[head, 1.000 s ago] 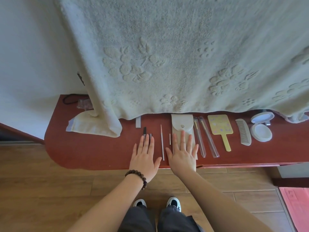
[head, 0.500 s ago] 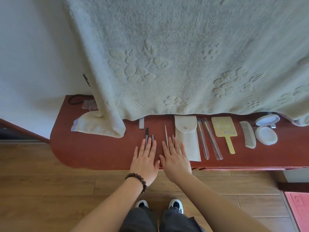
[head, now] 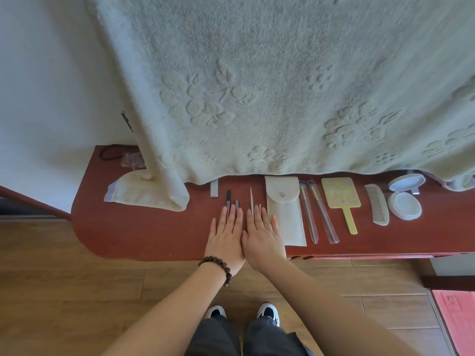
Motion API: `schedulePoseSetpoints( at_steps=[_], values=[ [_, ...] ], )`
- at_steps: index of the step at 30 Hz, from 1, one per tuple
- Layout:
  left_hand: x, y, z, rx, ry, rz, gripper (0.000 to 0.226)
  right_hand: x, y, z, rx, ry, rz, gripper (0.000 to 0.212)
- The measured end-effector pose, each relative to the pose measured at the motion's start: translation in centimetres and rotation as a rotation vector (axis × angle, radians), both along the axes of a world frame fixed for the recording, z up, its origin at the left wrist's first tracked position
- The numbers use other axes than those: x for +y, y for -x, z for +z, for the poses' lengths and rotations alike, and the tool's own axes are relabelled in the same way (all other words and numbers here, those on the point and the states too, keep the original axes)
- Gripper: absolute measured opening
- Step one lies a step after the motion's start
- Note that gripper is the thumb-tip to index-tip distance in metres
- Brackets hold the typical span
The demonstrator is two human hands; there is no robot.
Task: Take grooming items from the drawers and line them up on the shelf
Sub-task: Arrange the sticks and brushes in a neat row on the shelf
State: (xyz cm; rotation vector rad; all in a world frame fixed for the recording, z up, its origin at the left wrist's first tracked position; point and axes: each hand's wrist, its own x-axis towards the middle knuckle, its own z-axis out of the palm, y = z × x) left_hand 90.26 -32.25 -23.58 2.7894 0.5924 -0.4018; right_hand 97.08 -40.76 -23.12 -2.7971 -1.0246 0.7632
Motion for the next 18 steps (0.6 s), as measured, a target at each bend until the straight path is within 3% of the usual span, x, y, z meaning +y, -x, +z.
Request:
schedulePoseSetpoints(
  at_steps=[12,15,18],
  values=[
    [-0.3,0.0,-0.2,-0.008,0.004,0.026,0.062,-0.6,-0.1,1.2,-0.023,-0.060,-0.025,0.054],
    [-0.2,0.1,-0.2,-0.037,0.012,0.029,0.067,-2.4,-1.5,1.7,-0.109,-0.130,-0.078,0.054],
    [0.1,0.1,-0.2,-0.039,0.011,0.024,0.068,-5.5,-3.1,1.1,-0.214,-0.057,-0.128,0.058]
  ],
)
